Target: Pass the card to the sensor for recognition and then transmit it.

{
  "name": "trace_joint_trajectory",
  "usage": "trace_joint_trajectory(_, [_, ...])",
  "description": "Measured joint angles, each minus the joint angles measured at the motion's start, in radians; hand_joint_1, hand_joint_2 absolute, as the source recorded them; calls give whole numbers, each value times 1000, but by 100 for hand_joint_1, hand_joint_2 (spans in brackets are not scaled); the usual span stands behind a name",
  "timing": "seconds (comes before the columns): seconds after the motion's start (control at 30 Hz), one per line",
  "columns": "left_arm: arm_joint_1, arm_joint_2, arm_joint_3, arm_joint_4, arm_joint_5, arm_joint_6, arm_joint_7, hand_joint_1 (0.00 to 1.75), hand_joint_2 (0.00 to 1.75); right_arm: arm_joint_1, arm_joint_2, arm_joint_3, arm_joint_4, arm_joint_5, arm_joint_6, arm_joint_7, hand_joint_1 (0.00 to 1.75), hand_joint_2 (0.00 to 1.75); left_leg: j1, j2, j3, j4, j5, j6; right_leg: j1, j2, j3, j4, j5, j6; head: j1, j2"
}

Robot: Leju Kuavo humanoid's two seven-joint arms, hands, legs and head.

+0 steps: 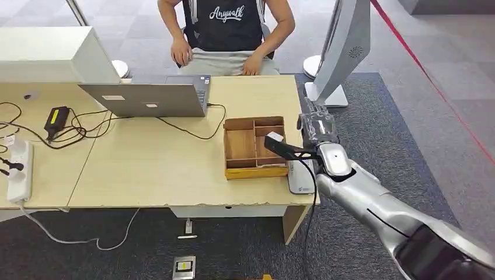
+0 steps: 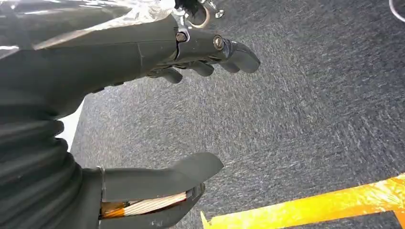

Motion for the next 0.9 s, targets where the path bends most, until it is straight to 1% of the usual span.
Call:
trace_joint_trajectory(0.1, [0,0,8,0,-5,4,0,0,175,2,4,-2,4,-26,0,-17,175,175,0,0,0,0,0,0,0,0,0,0,0,0,0,0])
trace_joint_trajectory(0.43, [0,2,35,0,-11,11,-4,0,175,51,20,-10,32,-111,-44,-70,175,175,0,0,0,0,0,0,0,0,0,0,0,0,0,0])
trace_joint_trajectory(0.9, [0,5,72,0,-11,13,0,0,175,60,53,11,74,-182,-77,-90,175,175,0,0,0,0,0,0,0,0,0,0,0,0,0,0])
